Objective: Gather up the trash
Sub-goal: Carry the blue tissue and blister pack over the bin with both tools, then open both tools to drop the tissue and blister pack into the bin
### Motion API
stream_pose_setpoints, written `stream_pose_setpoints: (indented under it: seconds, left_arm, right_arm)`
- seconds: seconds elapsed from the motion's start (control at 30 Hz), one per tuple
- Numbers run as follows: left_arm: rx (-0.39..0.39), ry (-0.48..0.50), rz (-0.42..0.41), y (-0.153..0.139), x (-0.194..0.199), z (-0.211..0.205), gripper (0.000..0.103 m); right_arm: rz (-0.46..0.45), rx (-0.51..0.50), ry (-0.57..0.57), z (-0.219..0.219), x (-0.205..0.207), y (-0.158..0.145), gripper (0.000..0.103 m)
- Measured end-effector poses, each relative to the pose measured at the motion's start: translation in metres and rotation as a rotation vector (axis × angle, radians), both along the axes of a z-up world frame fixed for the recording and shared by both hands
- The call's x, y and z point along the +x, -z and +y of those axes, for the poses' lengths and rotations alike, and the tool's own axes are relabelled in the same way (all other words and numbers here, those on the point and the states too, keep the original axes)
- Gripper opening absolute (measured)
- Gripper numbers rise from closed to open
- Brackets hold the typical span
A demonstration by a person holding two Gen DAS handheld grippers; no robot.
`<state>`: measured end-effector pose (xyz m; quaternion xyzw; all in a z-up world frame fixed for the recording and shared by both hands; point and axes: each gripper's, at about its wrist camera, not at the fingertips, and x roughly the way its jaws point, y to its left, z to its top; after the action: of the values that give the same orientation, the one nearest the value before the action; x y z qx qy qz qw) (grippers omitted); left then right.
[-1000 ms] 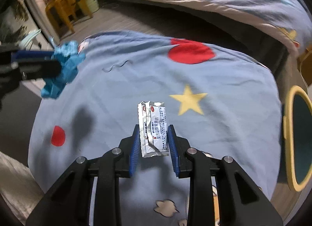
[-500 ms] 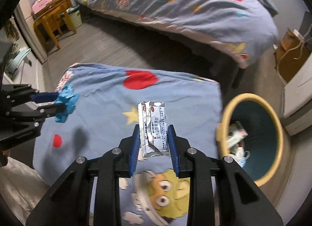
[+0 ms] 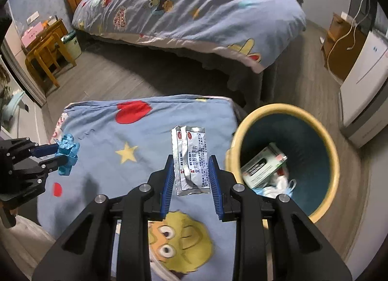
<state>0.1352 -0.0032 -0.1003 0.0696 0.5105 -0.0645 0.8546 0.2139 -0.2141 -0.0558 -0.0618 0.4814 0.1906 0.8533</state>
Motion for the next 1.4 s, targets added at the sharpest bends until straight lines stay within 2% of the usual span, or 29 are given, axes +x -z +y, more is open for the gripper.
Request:
stream_pose_setpoints:
  seconds: [0.47,0.83,1.17,1.4]
  left_arm:
    - [-0.063,0.131,-0.024,-0.004,0.020,-0.122,0.030]
    - [-0.069,0.226,-0.076,-0.012,0.044,-0.200,0.030]
    - [-0.081,0.288,-0.094,-0.005,0.072,-0.237,0.030]
    - [-0.013,0.331,-0.087,0.014,0.095,-0.260,0.030]
  right_arm:
    - [0.042,0.106,0.203,-0.114,0.014,0.012,0.027]
    - [0.071,0.149,0.317,-0.170,0.016,0.029,0.027]
    - [0.072,0.181,0.400,-0.208,0.024,0.045,0.027]
    - [0.117,0.203,0.425,-0.211,0.030,0.059,0.028]
